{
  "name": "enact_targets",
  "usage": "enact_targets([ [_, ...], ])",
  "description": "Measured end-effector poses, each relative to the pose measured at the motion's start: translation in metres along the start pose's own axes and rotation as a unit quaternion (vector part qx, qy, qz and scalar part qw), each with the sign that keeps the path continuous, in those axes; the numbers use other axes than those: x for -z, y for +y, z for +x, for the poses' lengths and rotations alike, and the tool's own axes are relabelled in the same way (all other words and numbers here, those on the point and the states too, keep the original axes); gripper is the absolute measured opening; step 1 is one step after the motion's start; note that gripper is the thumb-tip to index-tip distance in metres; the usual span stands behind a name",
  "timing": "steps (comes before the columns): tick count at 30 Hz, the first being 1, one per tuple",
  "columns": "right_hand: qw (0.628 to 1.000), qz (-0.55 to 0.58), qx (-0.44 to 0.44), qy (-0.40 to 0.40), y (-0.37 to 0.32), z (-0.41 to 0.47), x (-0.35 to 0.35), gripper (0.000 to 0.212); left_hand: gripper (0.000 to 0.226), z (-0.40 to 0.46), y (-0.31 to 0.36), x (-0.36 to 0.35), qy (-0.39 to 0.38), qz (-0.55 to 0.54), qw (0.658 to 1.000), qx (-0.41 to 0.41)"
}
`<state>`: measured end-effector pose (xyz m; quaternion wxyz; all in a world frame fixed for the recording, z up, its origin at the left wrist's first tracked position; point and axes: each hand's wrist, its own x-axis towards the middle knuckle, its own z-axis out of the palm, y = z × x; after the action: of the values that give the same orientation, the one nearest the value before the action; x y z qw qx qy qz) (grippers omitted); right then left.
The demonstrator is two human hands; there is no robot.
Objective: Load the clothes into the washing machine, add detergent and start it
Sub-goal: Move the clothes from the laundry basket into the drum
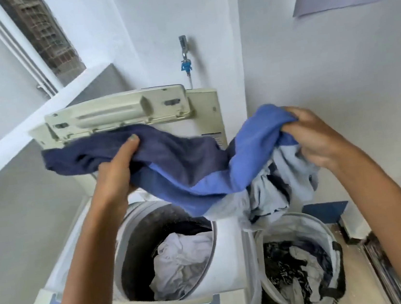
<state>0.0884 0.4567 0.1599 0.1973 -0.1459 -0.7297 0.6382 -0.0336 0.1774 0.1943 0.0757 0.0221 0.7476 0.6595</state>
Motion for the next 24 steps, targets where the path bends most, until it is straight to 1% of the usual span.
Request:
enact_targets([
  [1, 1.0, 0.004, 0.005, -0.01, -0.014, 0.002, -0.017, 0.019, 0.049, -0.004, -0.005, 0.01, -0.024, 0.076, 0.997, 0.003],
  [2, 1.0, 0.006, 0.009, -0.018, -0.027, 0.003, -0.034, 0.02, 0.048, -0.007, -0.009, 0.021, -0.076, 0.18, 0.981, -0.006],
  [3, 1.0, 0.003, 0.016, -0.024, -0.037, 0.005, -0.051, 0.018, 0.048, -0.011, -0.01, 0.032, -0.153, 0.314, 0.937, -0.017],
  [4, 0.999, -0.01, 0.026, -0.024, -0.046, 0.006, -0.066, 0.017, 0.048, -0.014, -0.011, 0.04, -0.224, 0.44, 0.87, -0.018],
  [5, 0.998, -0.033, 0.039, -0.028, -0.053, 0.007, -0.082, 0.017, 0.052, -0.018, -0.011, 0.048, -0.267, 0.539, 0.799, -0.022],
  [6, 0.996, -0.059, 0.052, -0.038, -0.059, 0.006, -0.097, 0.015, 0.059, -0.022, -0.012, 0.052, -0.278, 0.589, 0.758, -0.034],
  [7, 0.993, -0.085, 0.063, -0.051, -0.065, 0.005, -0.111, 0.013, 0.068, -0.025, -0.013, 0.053, -0.261, 0.587, 0.764, -0.062],
  [8, 0.99, -0.101, 0.074, -0.065, -0.069, 0.002, -0.124, 0.013, 0.072, -0.03, -0.015, 0.048, -0.233, 0.555, 0.791, -0.108],
  [9, 0.988, -0.109, 0.082, -0.073, -0.072, 0.001, -0.134, 0.013, 0.076, -0.034, -0.019, 0.039, -0.215, 0.514, 0.811, -0.175],
  [10, 0.987, -0.112, 0.09, -0.076, -0.075, -0.002, -0.146, 0.014, 0.082, -0.038, -0.024, 0.029, -0.203, 0.479, 0.822, -0.232],
  [11, 0.986, -0.115, 0.099, -0.074, -0.078, -0.004, -0.155, 0.014, 0.09, -0.041, -0.032, 0.019, -0.192, 0.442, 0.836, -0.263],
  [12, 0.983, -0.124, 0.111, -0.072, -0.08, -0.006, -0.162, 0.012, 0.092, -0.042, -0.04, 0.011, -0.168, 0.4, 0.86, -0.269],
  [13, 0.979, -0.14, 0.124, -0.076, -0.083, -0.007, -0.167, 0.009, 0.083, -0.04, -0.047, 0.007, -0.123, 0.351, 0.891, -0.259],
  [14, 0.975, -0.152, 0.133, -0.096, -0.084, -0.008, -0.167, 0.008, 0.064, -0.037, -0.053, 0.005, -0.07, 0.3, 0.919, -0.244],
  [15, 0.971, -0.149, 0.132, -0.134, -0.084, -0.009, -0.165, 0.01, 0.044, -0.035, -0.056, 0.006, -0.028, 0.264, 0.937, -0.229],
  [16, 0.967, -0.133, 0.119, -0.18, -0.084, -0.011, -0.161, 0.018, 0.032, -0.032, -0.058, 0.008, 0.0, 0.243, 0.947, -0.211],
  [17, 0.964, -0.109, 0.1, -0.221, -0.083, -0.013, -0.153, 0.032, 0.026, -0.029, -0.06, 0.011, 0.015, 0.228, 0.955, -0.189],
  [18, 0.96, -0.092, 0.089, -0.249, -0.079, -0.014, -0.143, 0.045, 0.026, -0.026, -0.061, 0.013, 0.024, 0.201, 0.965, -0.168],
  [20, 0.954, -0.097, 0.079, -0.272, -0.065, -0.018, -0.119, 0.063, 0.03, -0.02, -0.065, 0.018, 0.038, 0.109, 0.987, -0.115],
  [21, 0.952, -0.108, 0.061, -0.278, -0.053, -0.021, -0.106, 0.069, 0.026, -0.019, -0.065, 0.021, 0.046, 0.049, 0.995, -0.075],
  [22, 0.949, -0.124, 0.029, -0.288, -0.038, -0.023, -0.094, 0.076, 0.02, -0.017, -0.066, 0.024, 0.057, -0.007, 0.998, -0.031],
  [23, 0.938, -0.151, -0.017, -0.311, -0.02, -0.026, -0.084, 0.084, 0.016, -0.015, -0.067, 0.026, 0.068, -0.059, 0.996, 0.015],
  [24, 0.917, -0.192, -0.065, -0.344, -0.002, -0.03, -0.078, 0.096, 0.014, -0.014, -0.068, 0.03, 0.076, -0.103, 0.99, 0.062],
])
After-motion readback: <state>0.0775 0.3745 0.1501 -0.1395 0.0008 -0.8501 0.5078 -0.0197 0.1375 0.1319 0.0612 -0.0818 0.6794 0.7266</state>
